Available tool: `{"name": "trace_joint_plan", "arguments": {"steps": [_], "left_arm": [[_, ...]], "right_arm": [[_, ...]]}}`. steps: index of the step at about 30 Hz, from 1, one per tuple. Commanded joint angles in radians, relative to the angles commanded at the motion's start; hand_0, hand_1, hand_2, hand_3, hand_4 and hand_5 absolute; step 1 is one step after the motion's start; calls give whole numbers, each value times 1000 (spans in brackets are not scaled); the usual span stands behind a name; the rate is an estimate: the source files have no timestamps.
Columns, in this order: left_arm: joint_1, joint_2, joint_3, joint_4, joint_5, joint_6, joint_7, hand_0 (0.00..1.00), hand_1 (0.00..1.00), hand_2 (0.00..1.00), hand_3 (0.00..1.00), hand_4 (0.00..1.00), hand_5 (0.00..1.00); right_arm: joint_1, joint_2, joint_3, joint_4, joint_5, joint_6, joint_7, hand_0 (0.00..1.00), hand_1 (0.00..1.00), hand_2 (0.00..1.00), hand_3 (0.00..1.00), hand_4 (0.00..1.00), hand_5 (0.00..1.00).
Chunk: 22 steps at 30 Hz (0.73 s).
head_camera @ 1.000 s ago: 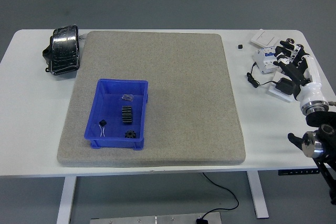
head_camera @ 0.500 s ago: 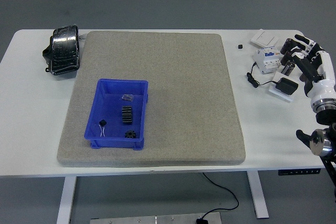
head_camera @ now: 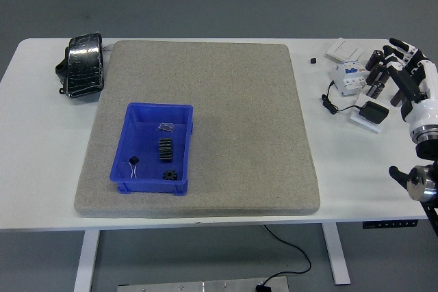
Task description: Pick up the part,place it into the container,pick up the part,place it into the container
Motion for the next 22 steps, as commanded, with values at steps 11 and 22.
{"name": "trace_joint_plan", "arguments": {"steps": [11, 22], "left_arm": [[-1, -2, -3, 2, 4, -3, 0, 646, 648, 639, 544, 652, 636], [1, -1, -5, 1, 6, -3, 3, 646, 648, 639, 543, 655, 630]], "right_arm": [[-2, -4, 2, 7, -9, -3, -4, 655, 678, 719, 704, 712, 372], [-4, -6, 9, 15, -16, -4, -6, 657, 673, 718, 703, 713, 376]]}}
